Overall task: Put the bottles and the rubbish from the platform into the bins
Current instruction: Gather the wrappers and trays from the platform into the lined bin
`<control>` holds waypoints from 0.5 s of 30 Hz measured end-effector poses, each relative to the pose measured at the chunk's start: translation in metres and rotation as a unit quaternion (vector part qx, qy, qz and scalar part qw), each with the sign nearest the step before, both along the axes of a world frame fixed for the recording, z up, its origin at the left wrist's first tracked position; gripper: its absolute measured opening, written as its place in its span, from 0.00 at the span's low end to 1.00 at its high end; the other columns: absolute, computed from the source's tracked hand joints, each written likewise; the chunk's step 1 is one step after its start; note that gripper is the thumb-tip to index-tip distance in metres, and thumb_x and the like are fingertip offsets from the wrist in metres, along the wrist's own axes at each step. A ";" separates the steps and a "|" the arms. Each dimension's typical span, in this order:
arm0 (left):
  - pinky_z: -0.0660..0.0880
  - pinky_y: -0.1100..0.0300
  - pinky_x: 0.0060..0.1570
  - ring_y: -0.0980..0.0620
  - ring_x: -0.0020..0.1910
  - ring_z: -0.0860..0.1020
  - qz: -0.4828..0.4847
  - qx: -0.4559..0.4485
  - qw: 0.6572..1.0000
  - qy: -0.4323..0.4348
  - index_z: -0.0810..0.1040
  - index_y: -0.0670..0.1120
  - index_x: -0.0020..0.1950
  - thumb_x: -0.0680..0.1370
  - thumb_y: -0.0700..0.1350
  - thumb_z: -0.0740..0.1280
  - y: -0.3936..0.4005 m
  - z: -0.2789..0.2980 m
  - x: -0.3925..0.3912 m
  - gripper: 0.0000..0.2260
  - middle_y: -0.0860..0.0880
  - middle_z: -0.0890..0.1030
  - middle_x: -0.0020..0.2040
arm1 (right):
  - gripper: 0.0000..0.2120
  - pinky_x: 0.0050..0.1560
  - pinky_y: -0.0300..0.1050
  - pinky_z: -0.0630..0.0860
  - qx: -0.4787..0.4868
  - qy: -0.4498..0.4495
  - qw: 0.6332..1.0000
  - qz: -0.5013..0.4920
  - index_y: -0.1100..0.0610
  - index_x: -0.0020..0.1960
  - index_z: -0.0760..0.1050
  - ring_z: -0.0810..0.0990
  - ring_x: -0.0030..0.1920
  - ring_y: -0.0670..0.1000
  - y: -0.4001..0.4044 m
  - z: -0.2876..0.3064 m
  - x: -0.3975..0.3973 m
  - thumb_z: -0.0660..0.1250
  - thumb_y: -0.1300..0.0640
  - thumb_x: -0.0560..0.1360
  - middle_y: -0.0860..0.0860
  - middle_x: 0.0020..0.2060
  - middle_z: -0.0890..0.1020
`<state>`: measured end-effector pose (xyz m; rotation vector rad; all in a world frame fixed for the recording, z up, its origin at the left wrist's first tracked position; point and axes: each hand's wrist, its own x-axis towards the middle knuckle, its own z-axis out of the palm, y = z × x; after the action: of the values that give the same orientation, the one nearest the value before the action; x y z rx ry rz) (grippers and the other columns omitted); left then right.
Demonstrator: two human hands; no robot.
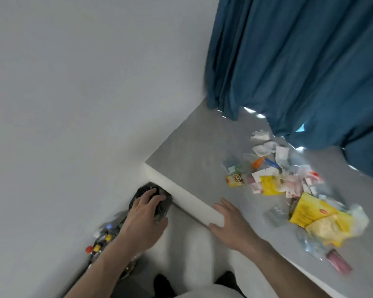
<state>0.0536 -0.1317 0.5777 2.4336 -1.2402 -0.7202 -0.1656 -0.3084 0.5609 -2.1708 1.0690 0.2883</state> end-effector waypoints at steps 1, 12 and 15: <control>0.63 0.52 0.74 0.46 0.75 0.62 -0.018 0.000 1.000 -0.002 0.67 0.58 0.75 0.74 0.55 0.66 -0.014 0.005 -0.007 0.29 0.55 0.59 0.79 | 0.33 0.78 0.43 0.54 0.000 -0.005 1.000 -0.016 0.48 0.79 0.60 0.52 0.80 0.49 -0.007 0.004 -0.016 0.66 0.45 0.78 0.48 0.81 0.53; 0.62 0.54 0.74 0.48 0.76 0.62 -0.162 -0.029 0.986 0.004 0.67 0.60 0.73 0.75 0.58 0.67 -0.203 0.033 -0.179 0.27 0.56 0.58 0.79 | 0.34 0.76 0.44 0.58 -0.006 -0.019 0.989 -0.149 0.44 0.78 0.60 0.53 0.80 0.49 -0.105 0.015 -0.230 0.68 0.42 0.76 0.44 0.81 0.49; 0.63 0.55 0.73 0.49 0.75 0.64 -0.190 -0.025 0.982 0.002 0.68 0.58 0.73 0.73 0.60 0.66 -0.241 0.033 -0.222 0.28 0.56 0.60 0.78 | 0.34 0.76 0.46 0.59 -0.018 -0.003 0.984 -0.177 0.43 0.78 0.60 0.54 0.80 0.51 -0.135 0.021 -0.289 0.68 0.42 0.76 0.45 0.81 0.51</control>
<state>-0.1689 -0.3732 0.6107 2.1754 -1.7236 -0.7803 -0.4542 -0.4437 0.5820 -1.9638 1.4380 0.0988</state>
